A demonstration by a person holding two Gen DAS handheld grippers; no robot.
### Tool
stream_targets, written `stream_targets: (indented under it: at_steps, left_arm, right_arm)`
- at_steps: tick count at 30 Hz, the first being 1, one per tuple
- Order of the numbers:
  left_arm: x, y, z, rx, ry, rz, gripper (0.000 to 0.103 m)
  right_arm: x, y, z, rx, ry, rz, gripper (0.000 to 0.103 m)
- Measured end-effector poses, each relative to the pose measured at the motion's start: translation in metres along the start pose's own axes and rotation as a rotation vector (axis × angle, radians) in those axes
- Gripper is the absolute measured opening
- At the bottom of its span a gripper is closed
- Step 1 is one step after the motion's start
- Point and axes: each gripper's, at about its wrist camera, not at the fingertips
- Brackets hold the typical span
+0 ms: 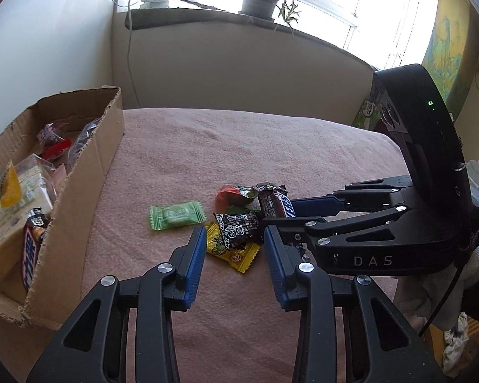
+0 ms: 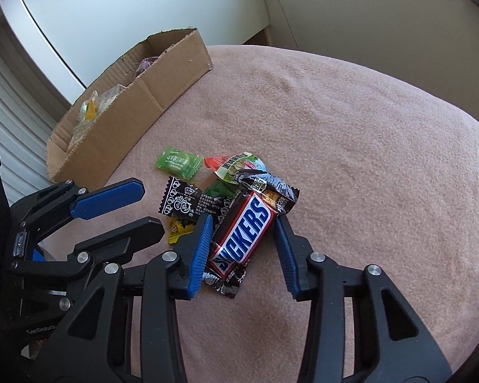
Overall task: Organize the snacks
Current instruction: 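Grasp the Snickers bar with the right gripper while the left gripper grasps the black candy packet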
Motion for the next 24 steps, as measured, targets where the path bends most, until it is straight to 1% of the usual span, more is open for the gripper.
stream_targets:
  at_steps: [2, 4, 7, 10, 11, 14, 17, 20, 22, 24]
  left_arm:
    - [0.003, 0.004, -0.006, -0.008, -0.007, -0.011, 0.036]
    - [0.005, 0.006, -0.013, -0.018, -0.004, -0.022, 0.036]
    - [0.009, 0.009, -0.023, -0.036, -0.001, -0.036, 0.036]
    - [0.018, 0.009, -0.029, -0.054, 0.013, -0.092, 0.036]
    - [0.022, 0.009, -0.03, -0.059, 0.013, -0.113, 0.036]
    - [0.031, 0.009, -0.036, -0.071, 0.055, -0.163, 0.036]
    - [0.04, 0.008, -0.041, -0.088, 0.075, -0.207, 0.036]
    - [0.054, 0.007, -0.046, -0.1, 0.109, -0.279, 0.036]
    - [0.06, 0.006, -0.047, -0.099, 0.134, -0.326, 0.038]
    - [0.061, 0.005, -0.047, -0.092, 0.136, -0.348, 0.038]
  right_arm:
    - [0.002, 0.001, 0.001, -0.003, -0.026, 0.014, 0.042]
    - [0.006, 0.001, 0.002, -0.006, -0.051, 0.023, 0.037]
    - [0.014, 0.0, 0.007, -0.007, -0.065, 0.018, 0.035]
    - [0.022, -0.002, 0.011, -0.008, -0.079, 0.012, 0.03]
    - [0.024, -0.002, 0.012, -0.008, -0.085, 0.014, 0.03]
    - [0.028, -0.003, 0.015, -0.008, -0.103, 0.027, 0.03]
    - [0.028, -0.004, 0.016, -0.005, -0.117, 0.038, 0.03]
    - [0.028, -0.004, 0.016, -0.005, -0.115, 0.038, 0.03]
    - [0.029, -0.004, 0.016, -0.003, -0.115, 0.034, 0.03]
    - [0.029, -0.004, 0.016, 0.0, -0.111, 0.029, 0.03]
Point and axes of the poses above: each gripper's, at about its wrist camera, not at the fingertips, and z roughly against the way its jaws point, x to its right, y to its top, and after that the axes turned 6 degrees about -z, right-handed
